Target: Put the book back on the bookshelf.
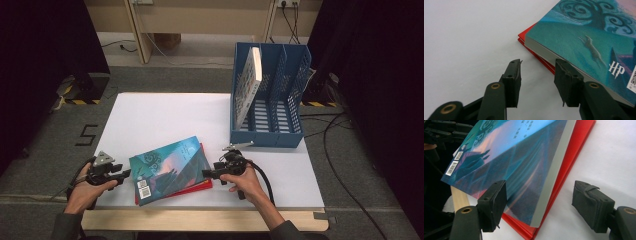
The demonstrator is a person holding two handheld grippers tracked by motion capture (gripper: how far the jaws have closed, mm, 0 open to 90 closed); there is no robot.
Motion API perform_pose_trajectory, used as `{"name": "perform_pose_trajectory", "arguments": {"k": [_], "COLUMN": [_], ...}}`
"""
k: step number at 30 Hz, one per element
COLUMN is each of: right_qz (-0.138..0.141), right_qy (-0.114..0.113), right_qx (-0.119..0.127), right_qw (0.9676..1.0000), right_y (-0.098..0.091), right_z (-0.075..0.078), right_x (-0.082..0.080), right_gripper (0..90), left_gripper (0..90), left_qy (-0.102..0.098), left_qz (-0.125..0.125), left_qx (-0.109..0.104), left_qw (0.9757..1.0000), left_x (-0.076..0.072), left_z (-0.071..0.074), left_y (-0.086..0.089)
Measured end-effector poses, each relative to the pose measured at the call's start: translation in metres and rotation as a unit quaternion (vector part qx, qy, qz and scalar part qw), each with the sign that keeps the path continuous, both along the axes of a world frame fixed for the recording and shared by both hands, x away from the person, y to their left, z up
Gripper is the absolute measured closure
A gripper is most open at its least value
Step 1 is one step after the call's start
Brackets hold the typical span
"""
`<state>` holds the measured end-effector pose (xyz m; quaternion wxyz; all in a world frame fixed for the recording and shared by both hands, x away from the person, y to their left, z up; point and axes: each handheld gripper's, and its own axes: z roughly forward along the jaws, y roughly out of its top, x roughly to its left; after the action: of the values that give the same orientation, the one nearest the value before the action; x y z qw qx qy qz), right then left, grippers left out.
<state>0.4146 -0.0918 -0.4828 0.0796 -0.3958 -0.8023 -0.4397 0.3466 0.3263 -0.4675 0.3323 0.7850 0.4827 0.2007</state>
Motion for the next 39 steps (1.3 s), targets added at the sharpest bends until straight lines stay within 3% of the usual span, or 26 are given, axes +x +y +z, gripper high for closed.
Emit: {"name": "perform_pose_trajectory", "arguments": {"k": [4, 5, 6, 8, 9, 11, 13, 15, 19, 23, 24, 30, 35, 39], "right_qz": [0.001, 0.002, 0.004, 0.002, -0.001, -0.006, -0.009, -0.010, -0.012, -0.009, -0.010, -0.013, -0.036, -0.052], "right_qy": [0.007, 0.007, 0.008, 0.010, 0.008, 0.004, 0.009, 0.014, 0.022, 0.024, 0.027, 0.047, 0.063, 0.053], "right_qx": [0.006, 0.007, 0.008, 0.011, 0.005, -0.003, 0.004, 0.008, 0.012, 0.014, 0.018, 0.031, 0.049, 0.076], "right_qw": [1.0000, 0.9999, 0.9999, 0.9999, 1.0000, 1.0000, 0.9999, 0.9998, 0.9996, 0.9996, 0.9994, 0.9983, 0.9962, 0.9943], "right_y": [0.001, 0.001, 0.001, 0.002, 0.002, 0.000, -0.003, -0.004, -0.004, -0.004, -0.004, 0.000, -0.004, -0.008], "right_z": [-0.001, -0.001, -0.002, -0.002, -0.001, 0.000, -0.001, -0.002, -0.003, -0.004, -0.004, -0.008, -0.004, 0.009], "right_x": [0.001, 0.001, 0.001, 0.002, 0.001, 0.002, 0.004, 0.004, 0.004, 0.005, 0.005, 0.008, 0.009, 0.013], "right_gripper": [29.0, 29.3, 29.3, 29.4, 26.3, 26.1, 28.3, 28.4, 28.8, 28.6, 28.3, 28.7, 38.9, 42.5], "left_gripper": [59.6, 56.8, 52.1, 30.5, 24.4, 19.0, 15.8, 15.3, 15.4, 15.8, 17.0, 18.2, 15.5, 14.9], "left_qy": [-0.002, -0.006, -0.009, -0.010, -0.009, -0.007, -0.005, -0.003, 0.004, 0.008, 0.012, 0.017, 0.017, 0.013], "left_qz": [-0.007, -0.015, -0.028, -0.044, -0.050, -0.050, -0.045, -0.045, -0.030, -0.027, -0.031, -0.031, -0.024, -0.028], "left_qx": [0.001, -0.019, -0.033, -0.029, -0.024, -0.020, -0.017, -0.016, 0.008, 0.005, 0.013, 0.002, -0.007, -0.009], "left_qw": [1.0000, 0.9997, 0.9990, 0.9986, 0.9984, 0.9985, 0.9988, 0.9989, 0.9995, 0.9996, 0.9994, 0.9994, 0.9995, 0.9995], "left_x": [-0.002, -0.003, -0.003, -0.003, -0.002, -0.001, 0.000, 0.000, 0.001, 0.002, 0.002, 0.001, 0.002, 0.003], "left_z": [0.003, 0.005, 0.007, 0.008, 0.008, 0.007, 0.006, 0.005, 0.002, 0.001, 0.000, -0.002, -0.005, -0.006], "left_y": [-0.002, -0.004, -0.007, -0.017, -0.020, -0.023, -0.022, -0.021, -0.016, -0.014, -0.016, -0.015, -0.014, -0.018]}}
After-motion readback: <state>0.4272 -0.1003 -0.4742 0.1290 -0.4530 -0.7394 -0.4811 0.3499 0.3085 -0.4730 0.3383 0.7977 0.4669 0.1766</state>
